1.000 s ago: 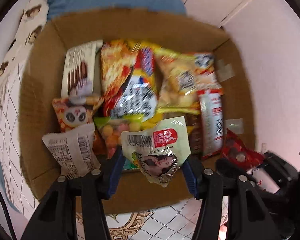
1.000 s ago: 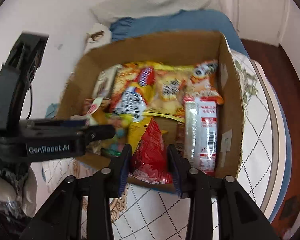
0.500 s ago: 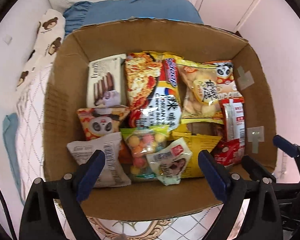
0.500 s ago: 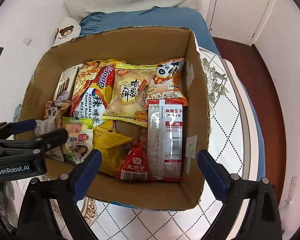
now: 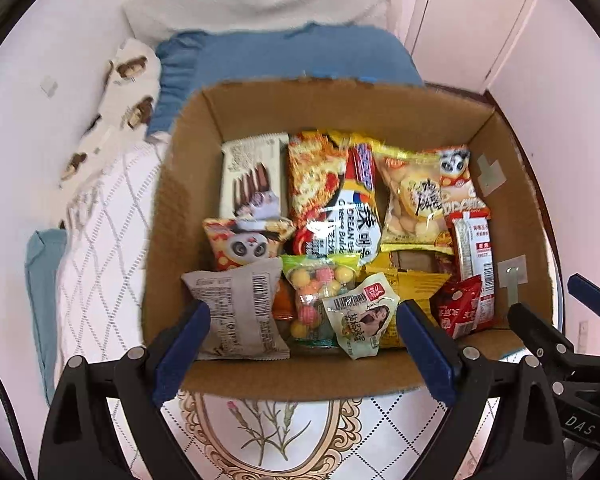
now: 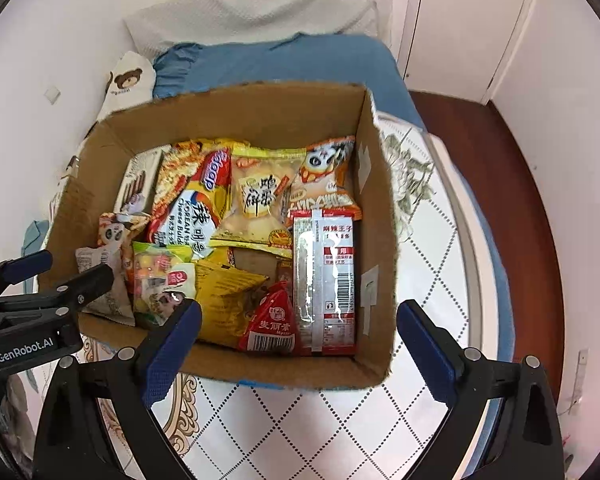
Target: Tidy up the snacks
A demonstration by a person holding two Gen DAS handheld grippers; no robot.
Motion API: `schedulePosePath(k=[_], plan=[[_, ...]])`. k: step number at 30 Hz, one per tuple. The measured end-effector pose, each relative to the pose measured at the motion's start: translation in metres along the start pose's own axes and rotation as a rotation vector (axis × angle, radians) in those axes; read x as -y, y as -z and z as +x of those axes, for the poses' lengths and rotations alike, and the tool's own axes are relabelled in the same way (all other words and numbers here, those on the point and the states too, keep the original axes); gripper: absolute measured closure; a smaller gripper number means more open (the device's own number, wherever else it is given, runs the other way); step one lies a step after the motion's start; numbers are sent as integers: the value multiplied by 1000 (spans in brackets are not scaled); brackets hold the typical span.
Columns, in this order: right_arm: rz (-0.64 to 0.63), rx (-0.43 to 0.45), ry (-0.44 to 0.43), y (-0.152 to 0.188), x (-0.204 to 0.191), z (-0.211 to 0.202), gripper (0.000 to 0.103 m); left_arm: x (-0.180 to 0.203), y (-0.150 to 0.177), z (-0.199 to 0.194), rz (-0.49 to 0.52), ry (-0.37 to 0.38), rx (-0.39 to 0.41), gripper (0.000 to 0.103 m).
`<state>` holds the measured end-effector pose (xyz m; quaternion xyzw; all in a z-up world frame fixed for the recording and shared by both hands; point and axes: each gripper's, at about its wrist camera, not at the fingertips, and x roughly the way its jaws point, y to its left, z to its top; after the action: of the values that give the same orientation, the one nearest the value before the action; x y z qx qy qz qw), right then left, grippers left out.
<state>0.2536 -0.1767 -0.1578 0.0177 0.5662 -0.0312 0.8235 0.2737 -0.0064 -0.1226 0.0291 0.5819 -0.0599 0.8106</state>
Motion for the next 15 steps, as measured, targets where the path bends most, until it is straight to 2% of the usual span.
schedulePosePath(k=[9, 15], plan=[[-25, 141, 4, 36, -3, -74, 2, -1, 42, -77, -20, 1, 195, 8], [-40, 234, -4, 69, -6, -129, 2, -1, 75, -115, -37, 11, 272, 8]])
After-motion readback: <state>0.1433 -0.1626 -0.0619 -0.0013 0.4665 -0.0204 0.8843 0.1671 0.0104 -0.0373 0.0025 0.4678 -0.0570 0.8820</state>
